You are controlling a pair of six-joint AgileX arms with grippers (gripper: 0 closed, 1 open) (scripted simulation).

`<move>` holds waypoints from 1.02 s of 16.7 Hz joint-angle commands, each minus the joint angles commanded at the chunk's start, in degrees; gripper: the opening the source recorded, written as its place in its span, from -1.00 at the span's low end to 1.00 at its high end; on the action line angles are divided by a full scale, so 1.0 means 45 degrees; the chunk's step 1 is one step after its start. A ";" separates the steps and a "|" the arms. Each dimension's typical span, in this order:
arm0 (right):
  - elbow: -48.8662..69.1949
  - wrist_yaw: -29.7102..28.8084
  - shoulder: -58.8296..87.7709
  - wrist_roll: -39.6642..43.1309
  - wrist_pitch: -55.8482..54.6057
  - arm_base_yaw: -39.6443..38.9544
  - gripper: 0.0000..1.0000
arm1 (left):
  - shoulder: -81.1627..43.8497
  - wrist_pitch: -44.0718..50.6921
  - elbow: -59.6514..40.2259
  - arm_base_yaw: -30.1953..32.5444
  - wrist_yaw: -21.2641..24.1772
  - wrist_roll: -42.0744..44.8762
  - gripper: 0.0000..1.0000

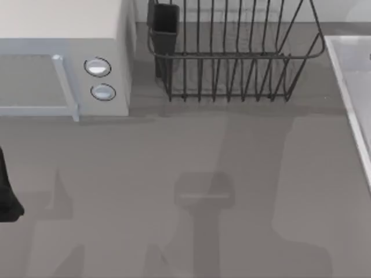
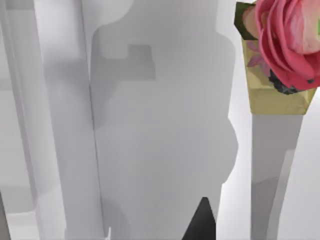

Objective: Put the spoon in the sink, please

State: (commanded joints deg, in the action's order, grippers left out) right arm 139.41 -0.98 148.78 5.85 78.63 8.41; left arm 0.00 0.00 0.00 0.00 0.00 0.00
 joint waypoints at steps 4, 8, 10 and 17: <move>0.0000 0.0000 0.0000 0.0000 0.0000 0.0000 -0.25 | 0.0000 0.0000 0.0000 0.0000 0.0000 0.0000 1.00; 0.0000 0.0000 0.0000 0.0000 0.0000 0.0000 0.36 | 0.0000 0.0000 0.0000 0.0000 0.0000 0.0000 1.00; 0.0000 0.0000 0.0000 0.0000 0.0000 0.0000 0.66 | 0.0000 0.0000 0.0000 0.0000 0.0000 0.0000 1.00; 0.0000 0.0000 0.0000 0.0000 0.0000 0.0000 1.00 | 0.0000 0.0000 0.0000 0.0000 0.0000 0.0000 1.00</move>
State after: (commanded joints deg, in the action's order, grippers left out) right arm 139.41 -0.98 148.78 5.85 78.63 8.41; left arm 0.00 0.00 0.00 0.00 0.00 0.00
